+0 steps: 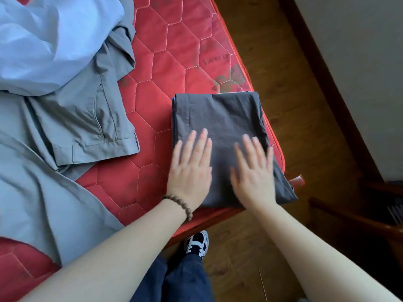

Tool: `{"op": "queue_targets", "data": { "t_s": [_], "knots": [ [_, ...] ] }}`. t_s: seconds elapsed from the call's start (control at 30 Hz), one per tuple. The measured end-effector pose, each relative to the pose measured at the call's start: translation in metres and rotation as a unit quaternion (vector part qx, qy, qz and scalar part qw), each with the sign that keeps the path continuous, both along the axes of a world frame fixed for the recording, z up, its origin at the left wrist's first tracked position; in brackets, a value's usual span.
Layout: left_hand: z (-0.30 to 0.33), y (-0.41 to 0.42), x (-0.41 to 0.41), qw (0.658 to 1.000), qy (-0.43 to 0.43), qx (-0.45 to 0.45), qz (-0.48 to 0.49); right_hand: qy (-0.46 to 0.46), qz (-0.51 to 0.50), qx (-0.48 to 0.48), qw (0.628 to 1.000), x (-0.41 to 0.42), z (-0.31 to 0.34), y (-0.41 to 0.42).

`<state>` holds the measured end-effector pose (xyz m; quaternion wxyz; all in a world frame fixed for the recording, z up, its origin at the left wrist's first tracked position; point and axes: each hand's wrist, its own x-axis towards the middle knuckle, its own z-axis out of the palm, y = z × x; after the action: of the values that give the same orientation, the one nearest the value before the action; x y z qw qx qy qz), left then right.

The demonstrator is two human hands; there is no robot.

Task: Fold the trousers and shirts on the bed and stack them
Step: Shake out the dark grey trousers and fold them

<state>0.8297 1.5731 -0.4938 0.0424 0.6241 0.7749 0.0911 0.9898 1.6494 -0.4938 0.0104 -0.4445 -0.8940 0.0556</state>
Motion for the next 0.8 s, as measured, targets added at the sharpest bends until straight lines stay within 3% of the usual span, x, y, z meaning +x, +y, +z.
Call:
{"op": "queue_targets", "data": {
  "t_s": [0.07, 0.17, 0.27, 0.37, 0.47, 0.57, 0.63, 0.8],
  "knots": [
    [-0.015, 0.002, 0.009, 0.997, 0.009, -0.076, -0.028, -0.02, 0.054, -0.049, 0.997, -0.009, -0.016, -0.02],
    [-0.037, 0.0, 0.004, 0.991, 0.003, -0.135, -0.008, -0.082, 0.045, -0.071, 0.993, 0.0, -0.039, -0.024],
    [-0.045, 0.0, 0.001, 0.992, -0.004, -0.123, -0.013, -0.133, 0.0, -0.052, 0.99, 0.024, -0.045, -0.007],
    [-0.039, 0.002, 0.002, 0.992, -0.012, -0.125, -0.018, -0.165, -0.119, -0.079, 0.976, 0.049, -0.038, 0.01],
    [-0.02, 0.015, -0.006, 0.998, -0.021, -0.061, 0.01, -0.109, -0.183, -0.053, 0.976, 0.045, -0.021, 0.022],
    [-0.012, 0.046, -0.021, 0.997, -0.003, 0.061, 0.038, 0.028, -0.052, 0.045, 0.997, 0.004, -0.009, 0.043],
    [-0.014, 0.068, -0.032, 0.998, 0.011, 0.054, 0.04, 0.064, 0.039, 0.067, 0.995, -0.037, -0.011, 0.061],
    [-0.046, 0.087, -0.047, 0.998, 0.029, -0.046, 0.042, -0.057, 0.074, 0.036, 0.995, -0.084, -0.042, 0.098]
  ]
}}
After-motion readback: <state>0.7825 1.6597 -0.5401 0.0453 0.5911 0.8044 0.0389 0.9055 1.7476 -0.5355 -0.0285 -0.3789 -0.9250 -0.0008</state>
